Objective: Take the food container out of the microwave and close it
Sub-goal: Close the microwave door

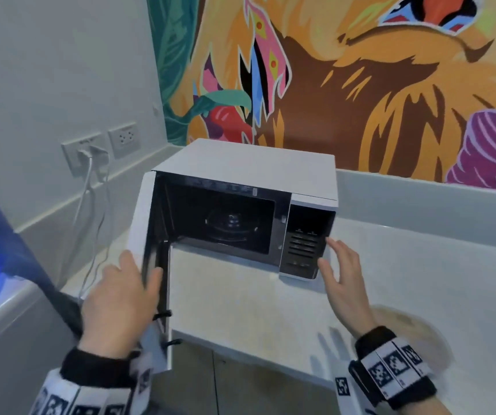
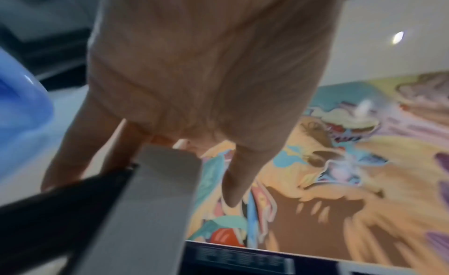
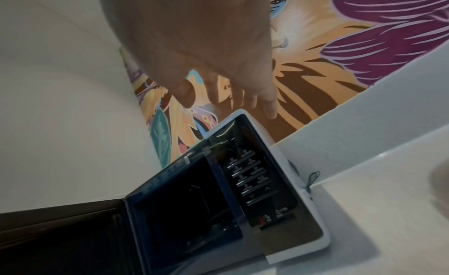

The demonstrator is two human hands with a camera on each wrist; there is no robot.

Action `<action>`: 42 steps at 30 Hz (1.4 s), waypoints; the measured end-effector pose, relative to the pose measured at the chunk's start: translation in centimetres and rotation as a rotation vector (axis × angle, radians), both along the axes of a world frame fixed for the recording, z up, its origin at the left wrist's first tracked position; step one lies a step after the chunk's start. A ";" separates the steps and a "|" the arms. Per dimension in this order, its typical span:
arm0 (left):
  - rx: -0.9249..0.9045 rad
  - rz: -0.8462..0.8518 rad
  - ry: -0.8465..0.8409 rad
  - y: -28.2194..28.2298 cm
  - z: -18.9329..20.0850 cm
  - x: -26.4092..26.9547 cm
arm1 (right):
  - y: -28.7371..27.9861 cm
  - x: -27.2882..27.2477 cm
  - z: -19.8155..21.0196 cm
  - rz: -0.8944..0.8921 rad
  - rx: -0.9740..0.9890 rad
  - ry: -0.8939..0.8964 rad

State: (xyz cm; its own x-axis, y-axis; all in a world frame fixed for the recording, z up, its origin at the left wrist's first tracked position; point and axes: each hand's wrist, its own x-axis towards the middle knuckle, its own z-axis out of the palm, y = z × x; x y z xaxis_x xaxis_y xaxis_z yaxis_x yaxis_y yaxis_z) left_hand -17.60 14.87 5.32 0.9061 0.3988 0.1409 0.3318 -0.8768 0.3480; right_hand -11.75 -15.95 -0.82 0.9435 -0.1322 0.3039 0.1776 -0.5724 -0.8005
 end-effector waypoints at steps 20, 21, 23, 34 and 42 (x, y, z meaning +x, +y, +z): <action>-0.728 -0.566 -0.045 -16.5 -9.1 16.4 | 3.5 12.7 3.3 -0.072 -0.642 -0.184; -0.683 -0.575 -0.019 -16.5 -9.2 16.7 | 3.7 13.0 3.2 -0.103 -0.673 -0.200; -0.604 -0.580 0.019 -16.4 -9.2 17.3 | 3.9 13.5 3.1 -0.164 -0.709 -0.225; -0.572 -0.582 0.026 -17.1 -9.7 18.6 | 4.7 14.4 2.4 -0.263 -0.735 -0.217; -0.589 -0.567 0.046 -17.5 -9.6 19.5 | 5.3 15.1 2.8 -0.311 -0.755 -0.165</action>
State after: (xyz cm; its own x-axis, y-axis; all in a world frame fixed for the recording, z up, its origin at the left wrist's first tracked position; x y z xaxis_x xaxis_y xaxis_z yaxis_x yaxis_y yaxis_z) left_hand 1.94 -2.61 -4.27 0.9922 -0.1246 0.0095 -0.0822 -0.5934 0.8007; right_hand 3.38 -10.61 2.01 0.8332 -0.0853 0.5464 0.0037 -0.9872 -0.1597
